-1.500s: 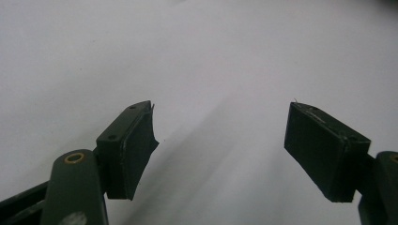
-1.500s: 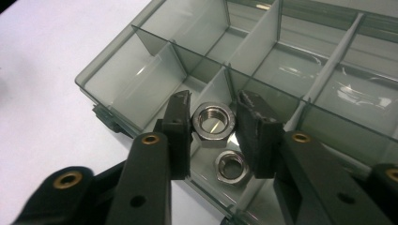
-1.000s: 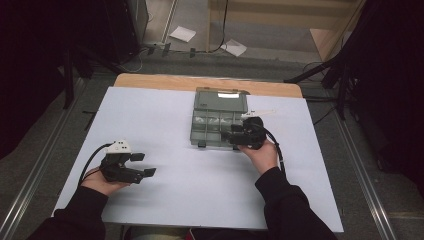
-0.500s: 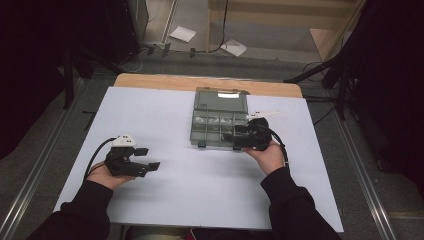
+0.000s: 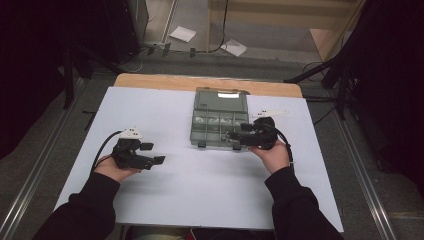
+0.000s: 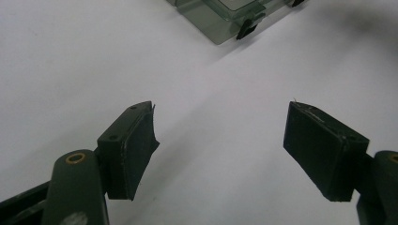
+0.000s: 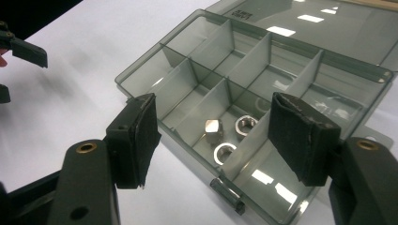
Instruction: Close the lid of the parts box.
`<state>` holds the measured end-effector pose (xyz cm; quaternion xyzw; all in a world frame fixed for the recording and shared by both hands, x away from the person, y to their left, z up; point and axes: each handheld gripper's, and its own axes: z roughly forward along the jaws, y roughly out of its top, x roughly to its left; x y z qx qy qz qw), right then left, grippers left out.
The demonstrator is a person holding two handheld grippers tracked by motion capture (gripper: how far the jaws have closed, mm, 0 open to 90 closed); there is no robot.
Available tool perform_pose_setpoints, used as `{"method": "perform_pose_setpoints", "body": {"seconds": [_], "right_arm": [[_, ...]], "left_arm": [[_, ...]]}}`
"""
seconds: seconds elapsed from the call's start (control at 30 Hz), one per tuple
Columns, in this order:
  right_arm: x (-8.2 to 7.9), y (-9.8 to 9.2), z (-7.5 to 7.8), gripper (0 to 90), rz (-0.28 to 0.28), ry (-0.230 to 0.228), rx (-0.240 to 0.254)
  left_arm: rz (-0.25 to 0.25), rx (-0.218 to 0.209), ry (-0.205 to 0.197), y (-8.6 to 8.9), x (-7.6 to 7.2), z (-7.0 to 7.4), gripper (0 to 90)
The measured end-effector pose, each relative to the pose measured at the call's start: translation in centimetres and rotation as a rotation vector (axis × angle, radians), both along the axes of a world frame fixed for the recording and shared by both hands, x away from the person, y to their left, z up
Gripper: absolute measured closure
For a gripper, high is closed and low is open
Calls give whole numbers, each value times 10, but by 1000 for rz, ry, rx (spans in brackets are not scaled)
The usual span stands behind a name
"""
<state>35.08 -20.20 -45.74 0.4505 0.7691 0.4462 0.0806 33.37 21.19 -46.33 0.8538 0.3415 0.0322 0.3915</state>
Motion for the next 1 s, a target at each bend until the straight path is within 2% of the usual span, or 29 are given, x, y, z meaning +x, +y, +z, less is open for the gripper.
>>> {"method": "perform_pose_setpoints", "body": {"seconds": [0.5, 1.0], "right_arm": [[-1, -10, -3, 340, -26, 13, 16], [-4, -19, -5, 327, -70, 23, 36]], "left_arm": [[18, -13, 0, -15, 17, 3, 244], [8, -18, -5, -36, 38, 7, 245]]}}
